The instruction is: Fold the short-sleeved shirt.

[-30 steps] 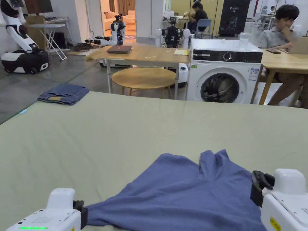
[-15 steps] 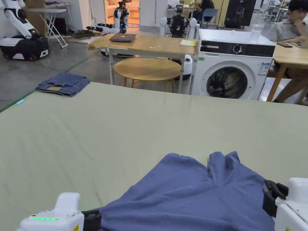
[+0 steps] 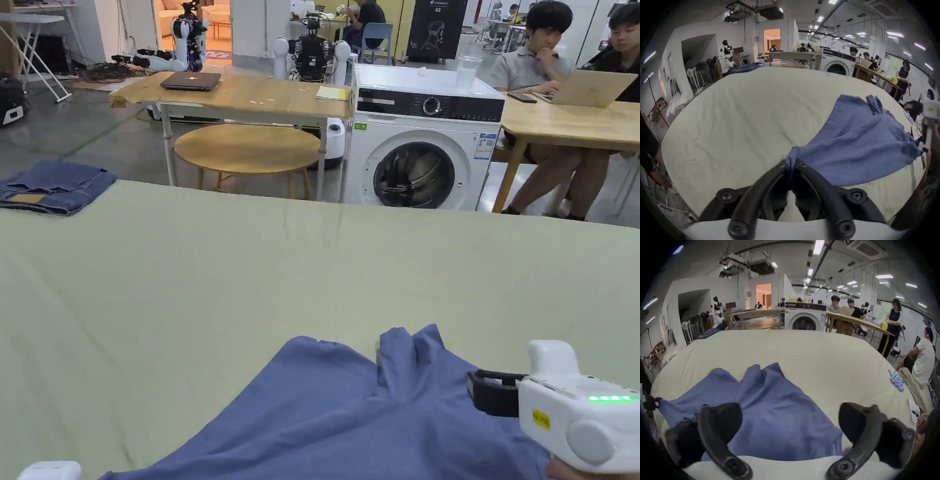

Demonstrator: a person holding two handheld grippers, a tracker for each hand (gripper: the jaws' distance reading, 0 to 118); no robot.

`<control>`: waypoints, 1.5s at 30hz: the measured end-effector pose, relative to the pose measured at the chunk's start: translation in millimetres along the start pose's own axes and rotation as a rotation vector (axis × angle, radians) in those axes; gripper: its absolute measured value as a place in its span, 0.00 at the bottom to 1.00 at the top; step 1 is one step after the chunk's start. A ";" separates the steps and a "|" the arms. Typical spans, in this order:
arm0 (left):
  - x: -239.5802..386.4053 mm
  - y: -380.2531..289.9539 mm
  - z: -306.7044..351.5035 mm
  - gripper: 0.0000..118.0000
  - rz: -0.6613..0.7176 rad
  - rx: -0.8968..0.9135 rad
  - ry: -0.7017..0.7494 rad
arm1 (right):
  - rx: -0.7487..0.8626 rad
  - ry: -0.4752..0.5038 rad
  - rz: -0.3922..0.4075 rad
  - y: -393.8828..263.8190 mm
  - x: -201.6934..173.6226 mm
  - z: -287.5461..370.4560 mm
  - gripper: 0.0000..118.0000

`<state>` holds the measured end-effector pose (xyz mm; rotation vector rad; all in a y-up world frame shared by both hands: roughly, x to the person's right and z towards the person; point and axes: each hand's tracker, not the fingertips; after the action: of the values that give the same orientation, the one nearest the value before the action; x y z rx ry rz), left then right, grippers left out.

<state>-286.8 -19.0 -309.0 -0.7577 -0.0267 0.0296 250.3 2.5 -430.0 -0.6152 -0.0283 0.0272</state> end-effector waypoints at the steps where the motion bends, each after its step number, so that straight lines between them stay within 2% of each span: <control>1: 1.0 2.0 3.0 0.01 -0.001 0.008 -0.002 | -0.027 -0.006 -0.001 7.1 -0.6 -13.8 0.99; 4: 3.0 7.8 5.3 0.01 -0.002 0.015 0.001 | -0.117 -0.052 0.024 22.3 4.3 -62.3 1.00; 5: 3.5 9.4 4.4 0.01 -0.002 0.012 0.003 | -0.154 -0.045 0.023 -1.1 18.5 -84.7 1.00; 7: 4.2 11.4 -0.7 0.01 -0.003 0.000 0.007 | -0.185 -0.050 0.029 -3.1 20.8 -107.3 0.99; 8: 4.8 12.4 -2.4 0.01 -0.005 -0.006 0.010 | -0.201 -0.050 0.050 -6.1 21.2 -116.6 0.98; 9: 5.3 13.7 -4.6 0.01 -0.007 -0.013 0.014 | -0.242 -0.043 0.062 -10.1 23.3 -126.5 0.91; 10: 5.6 14.8 -6.8 0.01 -0.008 -0.019 0.016 | -0.279 -0.030 0.061 -13.3 22.6 -132.9 0.80; 11: 5.9 15.8 -9.0 0.01 -0.005 -0.024 0.017 | -0.317 0.018 0.049 -17.2 22.4 -134.6 0.74; 12: 6.4 16.7 -11.0 0.01 -0.006 -0.029 0.021 | -0.286 0.026 0.020 -17.9 21.1 -128.9 0.57; 13: 7.1 17.6 -12.4 0.01 -0.008 -0.034 0.023 | -0.261 0.007 0.038 -8.7 18.8 -117.7 0.23; 14: 8.4 19.1 -12.5 0.01 -0.008 -0.037 0.025 | -0.242 0.043 0.047 -6.1 15.4 -109.9 0.00; 15: 9.4 20.1 -12.8 0.01 -0.006 -0.036 0.025 | -0.234 0.046 0.061 -5.1 12.7 -103.1 0.00; 16: 10.3 20.9 -13.1 0.01 -0.003 -0.034 0.020 | -0.217 0.015 0.108 -4.0 7.9 -95.5 0.00; 22: 18.2 38.8 -7.4 0.01 -0.016 0.023 0.012 | -0.023 0.032 -0.028 22.6 2.9 -7.8 0.00; 25: 19.8 67.6 1.0 0.01 -0.029 0.088 -0.010 | 0.090 0.014 0.048 54.4 2.2 42.2 0.00; 26: 20.2 80.1 5.8 0.01 -0.032 0.107 -0.025 | 0.134 0.003 0.068 67.3 3.7 59.8 0.00; 30: 24.5 136.5 25.5 0.01 -0.074 0.207 -0.037 | 0.298 -0.011 0.046 122.1 20.9 124.6 0.00; 34: 35.0 196.6 44.4 0.01 -0.117 0.290 0.002 | 0.410 -0.050 0.063 177.5 39.9 176.5 0.00; 38: 49.0 261.6 69.5 0.01 -0.127 0.383 -0.006 | 0.521 -0.059 0.014 227.6 55.0 224.5 0.00; 42: 69.3 326.0 93.5 0.01 -0.170 0.486 0.025 | 0.638 -0.090 0.005 272.2 64.5 254.4 0.00; 45: 79.3 370.3 114.4 0.01 -0.146 0.559 0.035 | 0.694 -0.081 -0.034 301.9 72.4 269.4 0.00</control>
<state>-217.9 331.3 -479.4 -0.1961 -0.0381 -0.1122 308.2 406.7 -383.1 0.0811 -0.1032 0.0267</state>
